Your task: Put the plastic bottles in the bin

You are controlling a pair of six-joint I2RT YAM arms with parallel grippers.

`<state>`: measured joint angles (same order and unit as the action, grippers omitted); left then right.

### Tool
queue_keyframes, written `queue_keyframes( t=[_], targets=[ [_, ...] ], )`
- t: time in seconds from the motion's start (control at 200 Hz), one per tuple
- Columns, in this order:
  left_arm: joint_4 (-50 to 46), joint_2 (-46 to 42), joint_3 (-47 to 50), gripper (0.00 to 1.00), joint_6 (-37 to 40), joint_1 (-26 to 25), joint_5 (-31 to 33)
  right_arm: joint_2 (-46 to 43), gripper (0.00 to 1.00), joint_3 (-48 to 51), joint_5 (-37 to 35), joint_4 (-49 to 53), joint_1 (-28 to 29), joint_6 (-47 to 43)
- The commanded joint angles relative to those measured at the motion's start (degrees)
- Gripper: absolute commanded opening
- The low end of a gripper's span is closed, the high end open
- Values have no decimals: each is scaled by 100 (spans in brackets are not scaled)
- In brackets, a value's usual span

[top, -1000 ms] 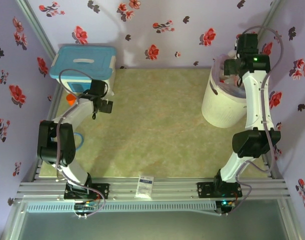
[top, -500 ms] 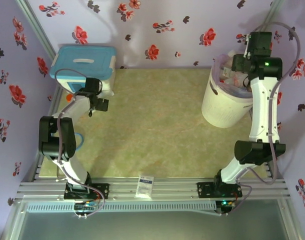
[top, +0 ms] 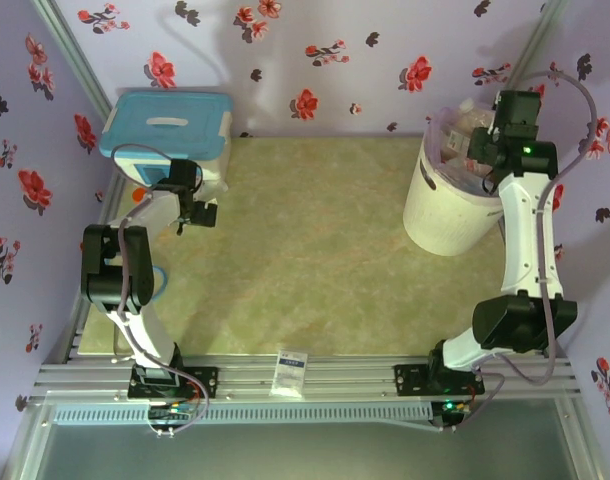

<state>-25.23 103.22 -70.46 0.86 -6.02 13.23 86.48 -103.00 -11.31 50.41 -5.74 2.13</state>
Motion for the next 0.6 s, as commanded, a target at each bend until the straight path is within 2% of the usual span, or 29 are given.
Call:
queue_keyframes(
  t=[0.0,0.06,0.25,0.45,0.595],
  targets=[
    [-78,119,-82,100,64,46,-144,0,48,-176,36,368,-31,97],
    [-85,136,-82,100,72,40,-146,85,51,-510,94,468,-33,86],
    [-61,85,-74,100,78,47,-193,130,67,-1263,511,663,-33,138],
    [-61,124,-161,100,196,47,-147,-191,70,-1090,1403,557,-24,328],
    [-65,298,-357,100,371,57,12,-401,70,-956,1675,480,-24,367]
  ],
)
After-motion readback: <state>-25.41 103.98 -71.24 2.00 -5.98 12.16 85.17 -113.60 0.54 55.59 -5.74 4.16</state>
